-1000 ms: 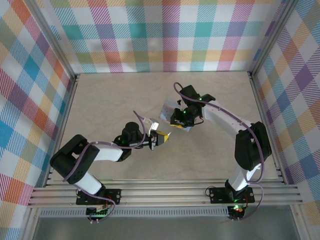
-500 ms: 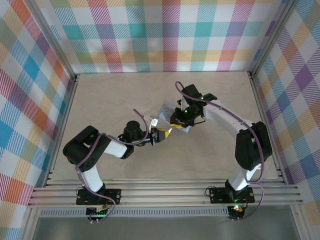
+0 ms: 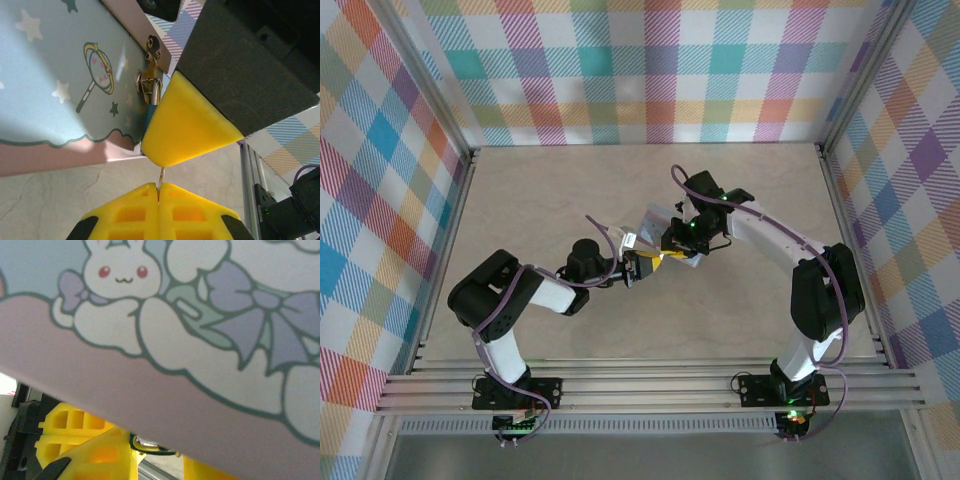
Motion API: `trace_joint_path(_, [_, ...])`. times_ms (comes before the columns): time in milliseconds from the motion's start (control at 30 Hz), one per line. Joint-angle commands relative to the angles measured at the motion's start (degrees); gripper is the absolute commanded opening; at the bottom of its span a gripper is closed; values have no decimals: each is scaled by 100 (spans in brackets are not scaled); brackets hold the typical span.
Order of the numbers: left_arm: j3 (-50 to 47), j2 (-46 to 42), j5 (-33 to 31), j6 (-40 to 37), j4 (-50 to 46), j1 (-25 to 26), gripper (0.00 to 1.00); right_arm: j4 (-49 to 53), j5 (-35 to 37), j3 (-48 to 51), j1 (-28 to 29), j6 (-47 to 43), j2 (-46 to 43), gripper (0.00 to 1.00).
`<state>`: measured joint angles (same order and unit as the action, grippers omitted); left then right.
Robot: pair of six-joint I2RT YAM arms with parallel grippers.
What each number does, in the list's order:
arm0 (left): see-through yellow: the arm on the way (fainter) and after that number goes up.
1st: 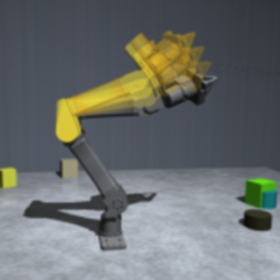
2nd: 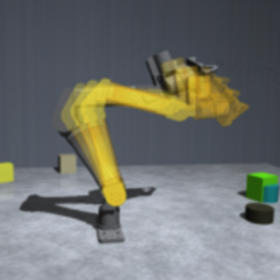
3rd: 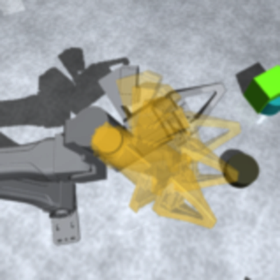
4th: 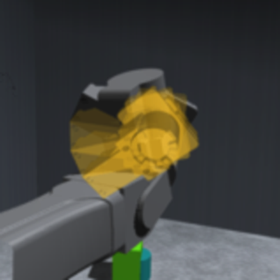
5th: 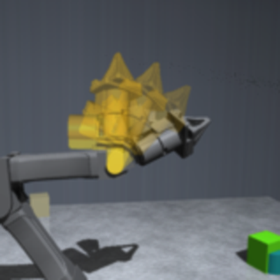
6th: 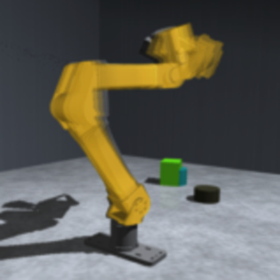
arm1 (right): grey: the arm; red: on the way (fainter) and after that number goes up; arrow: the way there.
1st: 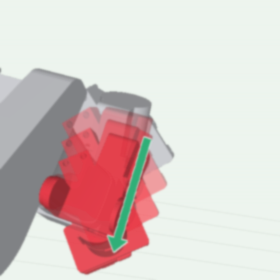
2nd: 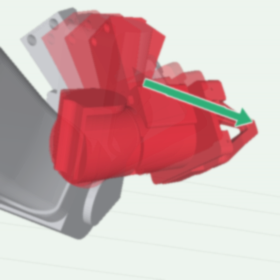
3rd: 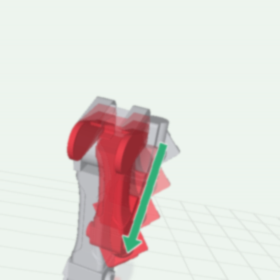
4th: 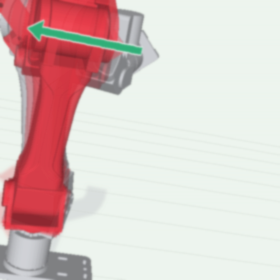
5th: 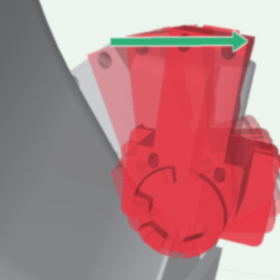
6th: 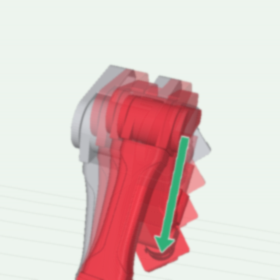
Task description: Unlock a padlock with a key
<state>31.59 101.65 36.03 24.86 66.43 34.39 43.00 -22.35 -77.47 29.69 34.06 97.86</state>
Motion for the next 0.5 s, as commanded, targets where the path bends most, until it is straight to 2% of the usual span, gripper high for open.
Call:
trace_joint_path(0, [134,142,141,1,284,-29,0,-97,-245,-49,-32,-36,-230,0])
trace_joint_path(467, [-83,197,41,59,423,-47,0,-173,-226,92,-99,-14,-329,0])
